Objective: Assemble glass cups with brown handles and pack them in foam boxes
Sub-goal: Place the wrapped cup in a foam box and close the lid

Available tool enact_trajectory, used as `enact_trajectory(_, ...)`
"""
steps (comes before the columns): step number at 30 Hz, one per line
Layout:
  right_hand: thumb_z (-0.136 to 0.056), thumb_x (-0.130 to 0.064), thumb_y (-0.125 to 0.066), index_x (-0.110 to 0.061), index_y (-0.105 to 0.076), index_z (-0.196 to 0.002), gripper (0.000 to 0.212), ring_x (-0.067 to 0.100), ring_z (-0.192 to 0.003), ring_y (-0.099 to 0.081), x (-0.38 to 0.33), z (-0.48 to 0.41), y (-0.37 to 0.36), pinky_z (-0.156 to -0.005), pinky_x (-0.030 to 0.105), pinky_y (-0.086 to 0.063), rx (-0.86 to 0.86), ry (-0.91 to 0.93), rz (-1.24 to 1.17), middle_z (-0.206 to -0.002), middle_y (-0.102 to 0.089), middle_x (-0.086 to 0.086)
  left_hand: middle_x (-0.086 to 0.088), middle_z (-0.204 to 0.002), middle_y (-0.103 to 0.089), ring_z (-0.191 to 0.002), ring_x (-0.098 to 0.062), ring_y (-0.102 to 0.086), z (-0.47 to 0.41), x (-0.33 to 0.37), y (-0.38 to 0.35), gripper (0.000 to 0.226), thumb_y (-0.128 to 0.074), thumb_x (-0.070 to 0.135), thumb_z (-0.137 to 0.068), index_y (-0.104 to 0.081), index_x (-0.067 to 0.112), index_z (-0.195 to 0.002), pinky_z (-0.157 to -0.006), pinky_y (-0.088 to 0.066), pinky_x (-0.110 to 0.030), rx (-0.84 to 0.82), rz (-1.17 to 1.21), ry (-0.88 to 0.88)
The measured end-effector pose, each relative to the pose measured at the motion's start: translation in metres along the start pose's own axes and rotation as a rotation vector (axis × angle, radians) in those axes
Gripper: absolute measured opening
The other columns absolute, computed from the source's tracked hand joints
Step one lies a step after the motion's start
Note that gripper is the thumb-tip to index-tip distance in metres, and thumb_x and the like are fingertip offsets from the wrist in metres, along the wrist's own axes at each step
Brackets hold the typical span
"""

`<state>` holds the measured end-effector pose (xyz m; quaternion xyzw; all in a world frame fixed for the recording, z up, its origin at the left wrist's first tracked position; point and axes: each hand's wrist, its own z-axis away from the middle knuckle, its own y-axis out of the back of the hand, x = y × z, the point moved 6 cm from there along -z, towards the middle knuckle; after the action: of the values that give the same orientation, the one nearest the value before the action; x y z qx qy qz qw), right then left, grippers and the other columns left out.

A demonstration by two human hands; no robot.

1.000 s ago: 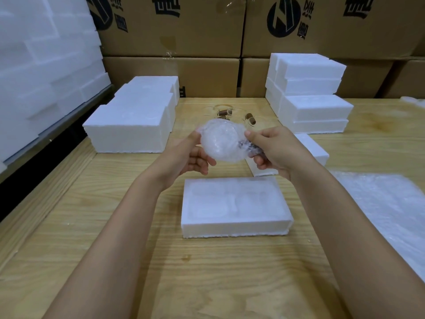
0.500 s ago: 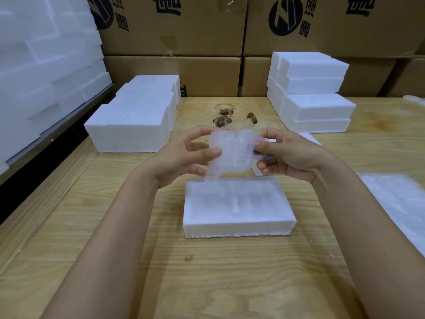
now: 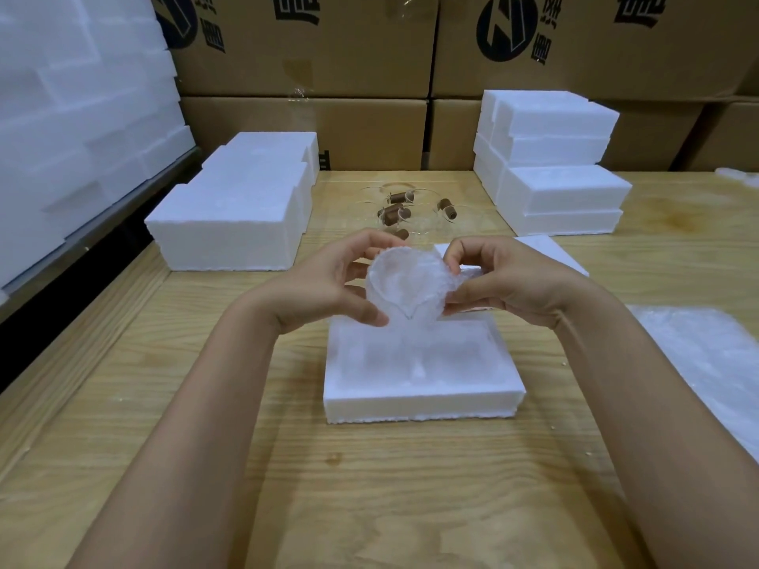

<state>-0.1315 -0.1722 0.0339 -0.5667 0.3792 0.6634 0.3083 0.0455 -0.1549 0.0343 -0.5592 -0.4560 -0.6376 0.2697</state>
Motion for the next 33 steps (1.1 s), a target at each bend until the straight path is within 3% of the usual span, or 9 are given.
enact_trajectory(4, -0.068, 0.002, -0.074, -0.010, -0.056, -0.075, 0.022, 0.014, -0.064, -0.063, -0.006, 0.003, -0.007, -0.066, 0.020, -0.054, -0.030, 0.008, 0.105, -0.069, -0.060, 0.004, -0.001, -0.117, -0.061, -0.106, -0.016, -0.064, 0.006, -0.003, 0.003, 0.070, -0.080, 0.006, -0.053, -0.056, 0.022, -0.117, -0.084, -0.053, -0.030, -0.123, -0.019, 0.091)
enact_trajectory(7, -0.058, -0.014, -0.075, -0.011, -0.056, -0.075, 0.026, 0.018, -0.071, -0.052, -0.008, 0.004, -0.017, -0.069, 0.021, -0.048, -0.077, 0.001, 0.149, -0.079, -0.052, 0.010, 0.007, -0.110, -0.064, -0.107, -0.010, -0.060, 0.010, -0.006, 0.003, 0.070, -0.083, 0.015, -0.050, -0.057, 0.021, -0.115, -0.084, -0.048, -0.026, -0.185, -0.085, 0.136)
enact_trajectory(10, -0.066, -0.005, -0.076, -0.011, -0.055, -0.077, 0.024, 0.024, -0.082, -0.047, -0.002, 0.002, -0.025, -0.076, 0.035, -0.039, -0.113, -0.018, 0.170, -0.083, -0.053, 0.011, 0.006, -0.116, -0.061, -0.113, -0.008, -0.055, 0.013, -0.009, 0.005, 0.065, -0.078, 0.011, -0.055, -0.058, 0.026, -0.115, -0.090, -0.046, -0.030, -0.189, -0.133, 0.183)
enact_trajectory(12, -0.073, 0.005, -0.073, -0.010, -0.056, -0.077, 0.023, 0.024, -0.083, -0.047, 0.003, -0.001, -0.028, -0.077, 0.037, -0.037, -0.114, -0.027, 0.220, -0.083, -0.054, 0.012, 0.004, -0.122, -0.059, -0.117, -0.008, -0.052, 0.014, -0.011, 0.006, 0.068, -0.079, 0.011, -0.055, -0.057, 0.030, -0.116, -0.098, -0.045, -0.034, -0.200, -0.191, 0.200)
enact_trajectory(17, -0.073, 0.001, -0.077, -0.010, -0.061, -0.078, 0.020, 0.020, -0.080, -0.053, 0.007, -0.002, -0.033, -0.076, 0.033, -0.043, -0.116, -0.065, 0.325, -0.083, -0.059, 0.011, 0.006, -0.121, -0.058, -0.118, -0.009, -0.051, 0.018, -0.019, 0.003, 0.069, -0.082, 0.013, -0.054, -0.053, 0.034, -0.114, -0.102, -0.044, -0.035, -0.263, -0.296, 0.247)
enact_trajectory(20, -0.071, -0.005, -0.081, -0.015, -0.062, -0.072, 0.021, 0.014, -0.072, -0.053, 0.005, -0.004, -0.037, -0.070, 0.028, -0.045, -0.080, -0.042, 0.440, -0.072, -0.060, -0.001, 0.007, -0.122, -0.056, -0.119, -0.008, -0.050, 0.016, -0.024, 0.006, 0.069, -0.084, 0.009, -0.059, -0.052, 0.041, -0.111, -0.100, -0.044, -0.031, -0.260, -0.355, 0.266)
enact_trajectory(23, -0.070, -0.012, -0.082, -0.020, -0.058, -0.065, 0.025, 0.008, -0.061, -0.050, 0.004, -0.006, -0.040, -0.063, 0.025, -0.043, -0.024, -0.020, 0.581, -0.059, -0.055, -0.014, 0.006, -0.126, -0.051, -0.123, -0.010, -0.046, 0.015, -0.025, 0.008, 0.070, -0.081, 0.013, -0.054, -0.052, 0.045, -0.110, -0.101, -0.044, -0.036, -0.220, -0.354, 0.264)
enact_trajectory(26, -0.069, -0.016, -0.082, -0.022, -0.056, -0.063, 0.028, 0.003, -0.054, -0.047, 0.005, -0.007, -0.040, -0.060, 0.021, -0.042, 0.017, -0.020, 0.668, -0.055, -0.053, -0.015, 0.006, -0.126, -0.052, -0.124, -0.012, -0.045, 0.016, -0.029, 0.009, 0.072, -0.080, 0.016, -0.054, -0.051, 0.048, -0.112, -0.104, -0.043, -0.041, -0.234, -0.355, 0.297)
enact_trajectory(33, -0.071, -0.013, -0.080, -0.021, -0.055, -0.068, 0.027, 0.002, -0.064, -0.050, 0.002, -0.008, -0.029, -0.059, 0.017, -0.040, 0.168, 0.040, 0.747, -0.068, -0.054, -0.014, 0.002, -0.130, -0.052, -0.126, -0.015, -0.046, 0.010, -0.033, 0.009, 0.078, -0.079, 0.018, -0.059, -0.048, 0.044, -0.125, -0.107, -0.041, -0.043, -0.138, -0.321, 0.275)
